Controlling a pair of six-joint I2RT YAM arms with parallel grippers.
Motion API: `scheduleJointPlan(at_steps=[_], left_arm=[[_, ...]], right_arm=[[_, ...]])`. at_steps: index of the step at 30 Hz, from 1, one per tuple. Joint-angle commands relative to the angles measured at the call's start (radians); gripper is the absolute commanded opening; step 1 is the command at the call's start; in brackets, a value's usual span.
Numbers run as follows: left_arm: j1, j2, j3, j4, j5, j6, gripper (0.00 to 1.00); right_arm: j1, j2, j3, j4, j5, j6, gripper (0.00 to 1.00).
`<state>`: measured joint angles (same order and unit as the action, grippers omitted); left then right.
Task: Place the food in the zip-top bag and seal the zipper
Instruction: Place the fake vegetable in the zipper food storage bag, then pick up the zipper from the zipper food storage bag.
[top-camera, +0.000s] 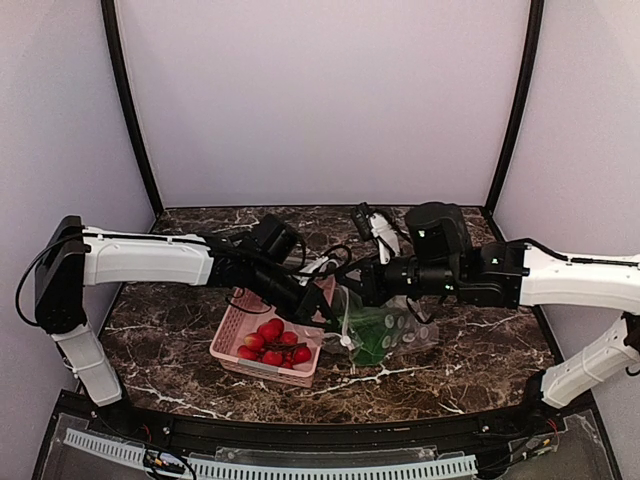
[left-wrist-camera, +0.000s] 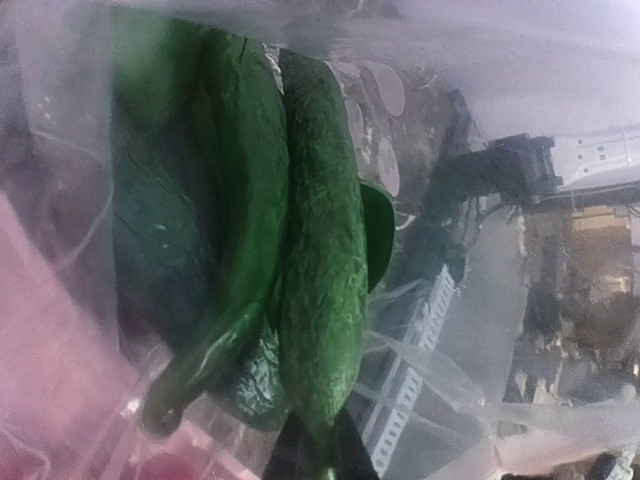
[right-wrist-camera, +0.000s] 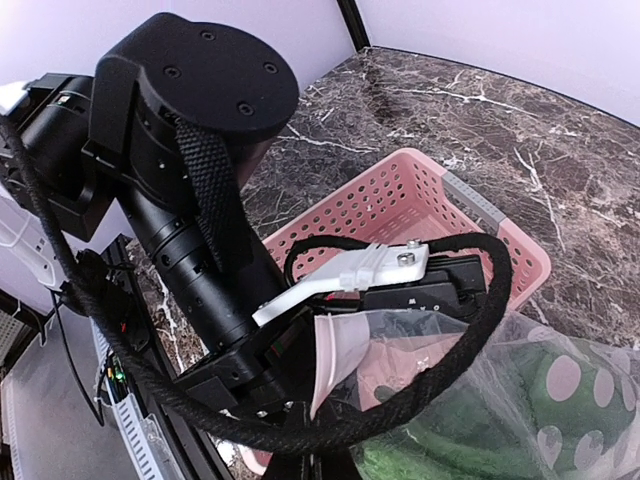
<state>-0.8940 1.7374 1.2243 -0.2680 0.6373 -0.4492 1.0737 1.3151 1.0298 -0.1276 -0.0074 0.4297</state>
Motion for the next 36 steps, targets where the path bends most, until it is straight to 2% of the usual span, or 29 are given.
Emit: scheduleJointPlan(at_steps=[1,3,7,16,25,36], left_arm=[[-0.022,-0.001,0.028,0.031,-0.022,0.001,0.05],[-0.023,-0.003,0.03,0.036,-0.038,0.002,0.08],[-0.022,-0.033,0.031,0.016,-0.097,0.016,0.21],[-0.022,-0.257,-0.058,-0.045,-0.278,-0.001,0.64],[-0.014,-0.458,-0.131,-0.142,-0.376,-0.054,0.75],[0.01,-0.564,-0.27,-0.015,-0.398,-0.187,0.79]], right_arm=[[0.009,-0.025,-0.015,0.051,0.08,0.039,0.0],[0.009,-0.028,-0.018,0.049,0.096,0.052,0.0],[0.008,-0.04,-0.027,0.04,0.127,0.071,0.0],[0.0,-0.077,-0.041,-0.015,0.225,0.109,0.0],[-0.034,-0.019,0.016,-0.032,0.213,0.079,0.0],[-0.062,0.185,0.198,-0.038,0.171,0.003,0.0]])
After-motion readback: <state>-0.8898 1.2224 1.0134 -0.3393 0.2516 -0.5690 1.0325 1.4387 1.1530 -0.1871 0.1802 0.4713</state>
